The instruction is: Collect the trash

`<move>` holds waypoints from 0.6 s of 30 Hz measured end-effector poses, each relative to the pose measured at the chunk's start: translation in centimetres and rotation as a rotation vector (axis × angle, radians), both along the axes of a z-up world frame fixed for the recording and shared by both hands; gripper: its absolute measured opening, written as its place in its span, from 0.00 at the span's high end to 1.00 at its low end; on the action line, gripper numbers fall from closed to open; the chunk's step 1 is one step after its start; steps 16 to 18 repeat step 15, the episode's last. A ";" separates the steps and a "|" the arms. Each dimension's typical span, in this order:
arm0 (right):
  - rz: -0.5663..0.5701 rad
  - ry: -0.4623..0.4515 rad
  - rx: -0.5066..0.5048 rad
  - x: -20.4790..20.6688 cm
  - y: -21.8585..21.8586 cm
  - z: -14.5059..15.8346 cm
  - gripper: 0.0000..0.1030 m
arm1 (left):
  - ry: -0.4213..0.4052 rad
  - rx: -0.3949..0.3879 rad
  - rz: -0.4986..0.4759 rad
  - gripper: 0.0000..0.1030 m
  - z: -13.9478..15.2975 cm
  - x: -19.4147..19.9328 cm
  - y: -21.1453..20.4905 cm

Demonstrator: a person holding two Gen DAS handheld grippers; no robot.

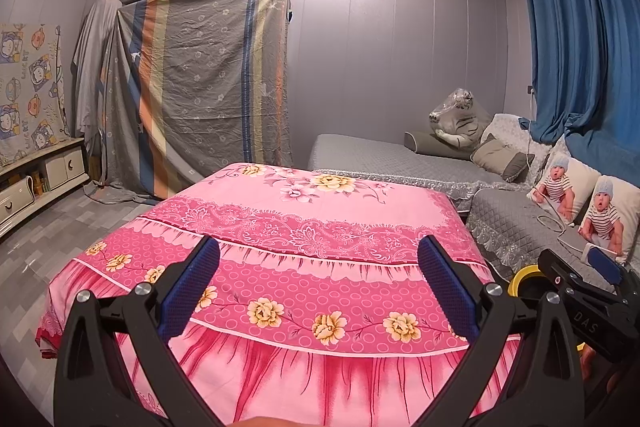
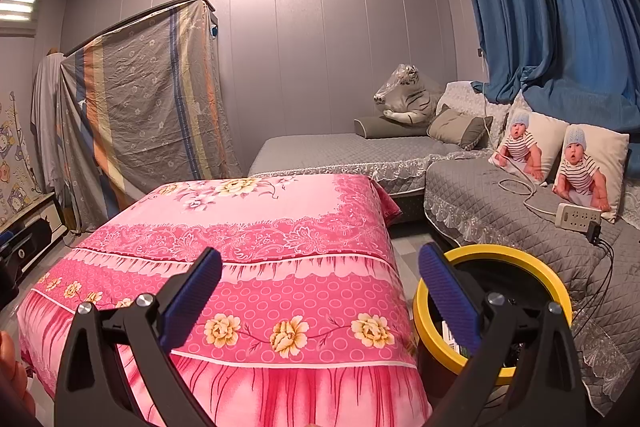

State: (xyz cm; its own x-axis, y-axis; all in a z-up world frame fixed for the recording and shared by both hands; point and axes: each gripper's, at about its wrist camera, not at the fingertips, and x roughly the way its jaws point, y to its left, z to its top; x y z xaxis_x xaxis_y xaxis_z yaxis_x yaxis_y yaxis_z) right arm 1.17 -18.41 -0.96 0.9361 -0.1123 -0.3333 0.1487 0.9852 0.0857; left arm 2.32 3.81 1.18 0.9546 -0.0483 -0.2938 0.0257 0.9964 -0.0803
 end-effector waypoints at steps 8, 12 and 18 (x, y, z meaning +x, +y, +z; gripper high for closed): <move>0.000 0.003 0.001 0.0 0.0 -0.1 0.08 | 0.008 -0.007 -0.003 0.08 -0.4 0.2 0.3; -0.003 0.003 0.004 0.0 0.0 -0.3 0.08 | 0.005 -0.002 -0.008 0.08 -0.3 0.1 0.4; -0.002 0.004 0.006 -0.2 0.0 -0.5 0.08 | 0.007 0.000 -0.011 0.08 -0.3 0.2 0.4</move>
